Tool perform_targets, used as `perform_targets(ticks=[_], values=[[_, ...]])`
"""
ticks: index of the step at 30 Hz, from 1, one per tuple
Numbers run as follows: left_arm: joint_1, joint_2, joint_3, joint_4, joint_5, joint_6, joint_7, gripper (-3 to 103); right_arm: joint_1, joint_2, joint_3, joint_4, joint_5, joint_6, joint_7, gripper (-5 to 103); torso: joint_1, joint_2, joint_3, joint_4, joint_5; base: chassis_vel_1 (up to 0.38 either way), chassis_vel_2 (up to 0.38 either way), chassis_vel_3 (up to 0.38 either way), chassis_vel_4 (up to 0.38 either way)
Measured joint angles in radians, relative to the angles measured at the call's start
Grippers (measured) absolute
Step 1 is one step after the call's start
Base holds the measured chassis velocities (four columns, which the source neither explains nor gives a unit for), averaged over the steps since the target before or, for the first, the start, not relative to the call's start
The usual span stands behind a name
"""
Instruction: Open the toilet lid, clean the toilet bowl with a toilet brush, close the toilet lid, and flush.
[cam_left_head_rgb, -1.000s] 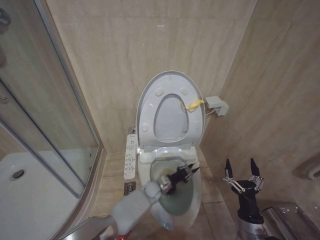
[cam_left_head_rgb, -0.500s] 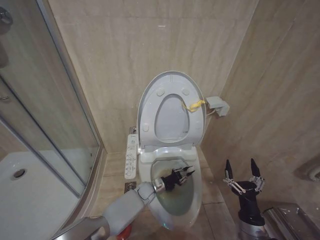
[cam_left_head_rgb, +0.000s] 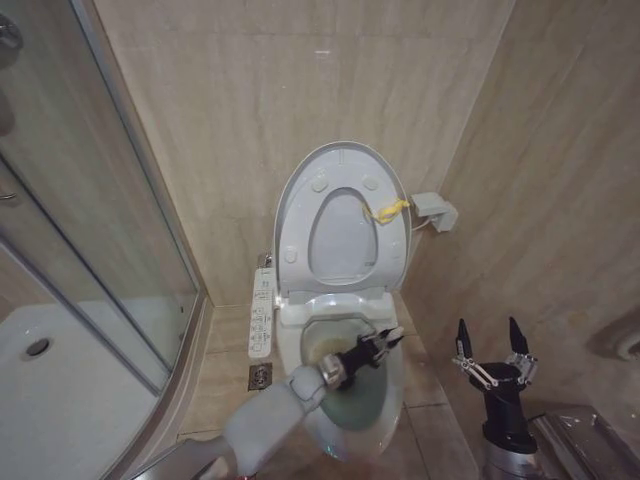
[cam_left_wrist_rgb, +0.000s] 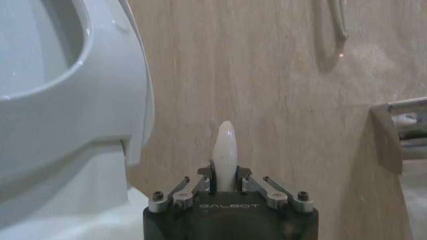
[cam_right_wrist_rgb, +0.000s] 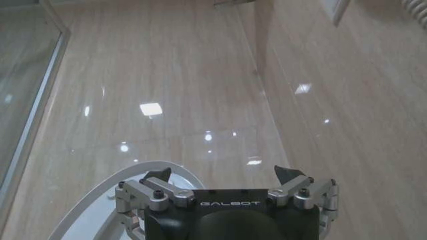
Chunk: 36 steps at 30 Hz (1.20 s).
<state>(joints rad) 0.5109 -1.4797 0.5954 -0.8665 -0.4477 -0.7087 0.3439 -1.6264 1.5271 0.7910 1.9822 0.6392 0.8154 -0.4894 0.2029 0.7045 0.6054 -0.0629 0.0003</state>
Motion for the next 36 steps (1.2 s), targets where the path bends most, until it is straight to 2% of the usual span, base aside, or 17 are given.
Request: perform_targets(ticks=[3, 5, 9, 13, 17, 19, 21, 23, 29, 36], values=[[-0.011, -0.019, -0.006, -0.033, -0.011, 0.001, -0.007, 21, 0.002, -0.001, 0.000, -0.002, 0.000, 0.000, 0.000, 100, 0.000, 0.000, 0.000, -0.0007, 0.0000, 0.000, 0.000, 0.000, 0.000], [-0.026, -0.045, -0.021, -0.051, -0.015, -0.003, -0.013, 21, 0.006, -0.003, 0.002, -0.003, 0.000, -0.003, 0.001, 100, 0.000, 0.000, 0.000, -0.0023, -0.0009, 0.000, 0.000, 0.000, 0.000], [-0.029, -0.040, -0.013, -0.008, -0.001, -0.003, -0.011, 21, 0.009, -0.005, 0.001, -0.005, 0.000, -0.004, 0.002, 100, 0.000, 0.000, 0.000, -0.0019, -0.0005, 0.000, 0.000, 0.000, 0.000], [-0.025, -0.005, 0.013, 0.048, 0.014, 0.000, -0.004, 21, 0.012, -0.005, -0.005, -0.008, 0.000, -0.005, 0.002, 100, 0.000, 0.000, 0.000, 0.0000, 0.0000, 0.000, 0.000, 0.000, 0.000], [-0.047, -0.023, 0.014, 0.017, -0.009, 0.007, -0.006, 21, 0.017, -0.008, -0.006, -0.011, 0.000, -0.005, 0.001, 100, 0.000, 0.000, 0.000, -0.0003, 0.0001, 0.000, 0.000, 0.000, 0.000], [-0.071, -0.056, 0.001, -0.020, -0.028, 0.006, -0.010, 21, 0.020, -0.010, -0.005, -0.014, 0.001, -0.006, 0.002, 100, 0.000, 0.000, 0.000, -0.0021, -0.0010, 0.000, 0.000, 0.000, 0.000], [-0.078, -0.064, -0.001, -0.026, -0.033, 0.006, -0.011, 21, 0.021, -0.011, -0.004, -0.016, 0.001, -0.006, 0.002, 100, 0.000, 0.000, 0.000, -0.0024, -0.0008, 0.000, 0.000, 0.000, 0.000], [-0.081, -0.057, 0.019, 0.000, -0.035, 0.003, -0.005, 21, 0.024, -0.012, -0.002, -0.018, 0.002, -0.006, 0.003, 100, 0.000, 0.000, 0.000, -0.0023, -0.0005, 0.000, 0.000, 0.000, 0.000], [-0.060, -0.008, 0.045, 0.072, -0.013, -0.001, 0.016, 21, 0.025, -0.011, -0.003, -0.019, 0.003, -0.007, 0.003, 100, 0.000, 0.000, 0.000, 0.0004, 0.0002, 0.000, 0.000, 0.000, 0.000], [-0.064, -0.061, 0.018, -0.032, -0.033, -0.002, 0.008, 21, 0.027, -0.009, -0.001, -0.025, 0.005, -0.003, 0.003, 100, 0.000, 0.000, 0.000, -0.0024, -0.0009, 0.000, 0.000, 0.000, 0.000]])
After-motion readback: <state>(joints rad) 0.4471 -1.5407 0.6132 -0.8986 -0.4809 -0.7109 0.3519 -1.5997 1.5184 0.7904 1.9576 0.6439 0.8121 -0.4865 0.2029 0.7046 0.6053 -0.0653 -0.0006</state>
